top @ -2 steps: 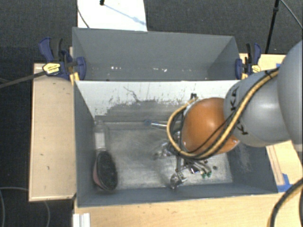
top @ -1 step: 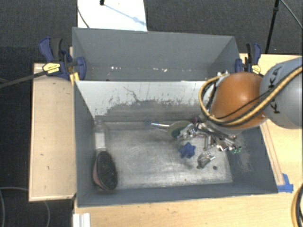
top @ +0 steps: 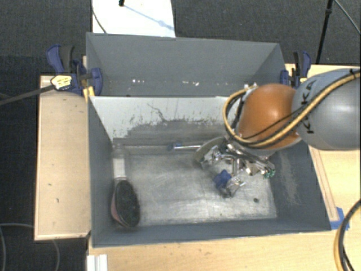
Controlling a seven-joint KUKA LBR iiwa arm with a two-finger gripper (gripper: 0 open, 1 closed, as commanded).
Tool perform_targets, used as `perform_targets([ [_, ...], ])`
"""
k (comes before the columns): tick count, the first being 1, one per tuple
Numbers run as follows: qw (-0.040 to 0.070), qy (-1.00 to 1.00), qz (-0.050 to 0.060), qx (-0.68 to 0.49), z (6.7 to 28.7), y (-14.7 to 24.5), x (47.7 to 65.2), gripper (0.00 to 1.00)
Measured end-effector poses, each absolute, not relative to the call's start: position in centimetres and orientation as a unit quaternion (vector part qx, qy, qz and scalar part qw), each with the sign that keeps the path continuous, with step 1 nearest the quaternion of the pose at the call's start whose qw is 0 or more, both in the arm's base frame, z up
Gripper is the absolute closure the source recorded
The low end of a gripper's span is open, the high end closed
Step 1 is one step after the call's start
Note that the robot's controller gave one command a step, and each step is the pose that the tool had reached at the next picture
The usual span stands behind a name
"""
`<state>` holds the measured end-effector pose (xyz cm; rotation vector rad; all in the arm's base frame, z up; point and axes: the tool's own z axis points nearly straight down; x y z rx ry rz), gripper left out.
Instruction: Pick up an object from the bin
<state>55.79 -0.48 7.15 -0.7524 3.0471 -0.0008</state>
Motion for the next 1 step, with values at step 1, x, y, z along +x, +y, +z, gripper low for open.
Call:
perform_targets([
  [1, 0.001, 0.972, 0.000, -0.236, 7.27, -0.50, 55.85, 0.00],
])
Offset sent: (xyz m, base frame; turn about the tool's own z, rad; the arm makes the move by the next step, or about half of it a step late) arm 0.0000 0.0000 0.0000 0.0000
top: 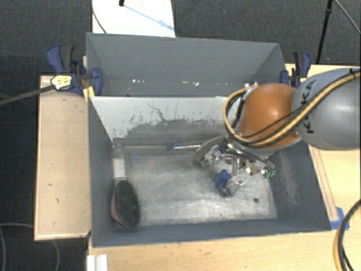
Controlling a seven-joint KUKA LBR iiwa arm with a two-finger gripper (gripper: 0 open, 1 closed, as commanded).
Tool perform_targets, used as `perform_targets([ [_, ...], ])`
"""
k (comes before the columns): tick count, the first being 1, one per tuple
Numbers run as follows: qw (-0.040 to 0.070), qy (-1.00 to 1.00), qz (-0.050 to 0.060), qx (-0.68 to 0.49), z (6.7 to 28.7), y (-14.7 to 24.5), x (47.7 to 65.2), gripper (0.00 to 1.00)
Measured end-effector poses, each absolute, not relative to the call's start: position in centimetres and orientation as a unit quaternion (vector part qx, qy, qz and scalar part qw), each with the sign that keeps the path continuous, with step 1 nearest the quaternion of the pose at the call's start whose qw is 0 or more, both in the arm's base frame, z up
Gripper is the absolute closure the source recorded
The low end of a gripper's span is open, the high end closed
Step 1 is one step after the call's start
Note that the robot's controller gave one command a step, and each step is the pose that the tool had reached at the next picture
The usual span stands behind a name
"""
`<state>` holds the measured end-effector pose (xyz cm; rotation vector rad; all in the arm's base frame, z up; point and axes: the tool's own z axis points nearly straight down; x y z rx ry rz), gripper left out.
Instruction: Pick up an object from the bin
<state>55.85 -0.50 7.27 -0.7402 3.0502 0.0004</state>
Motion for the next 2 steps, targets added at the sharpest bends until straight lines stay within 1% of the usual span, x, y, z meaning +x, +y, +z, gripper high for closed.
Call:
perform_targets([
  [1, 0.005, 0.972, 0.000, -0.234, 7.6, -0.4, 56.1, 1.00],
  [2, 0.005, 0.973, -0.001, -0.229, 15.2, -0.4, 56.4, 1.00],
])
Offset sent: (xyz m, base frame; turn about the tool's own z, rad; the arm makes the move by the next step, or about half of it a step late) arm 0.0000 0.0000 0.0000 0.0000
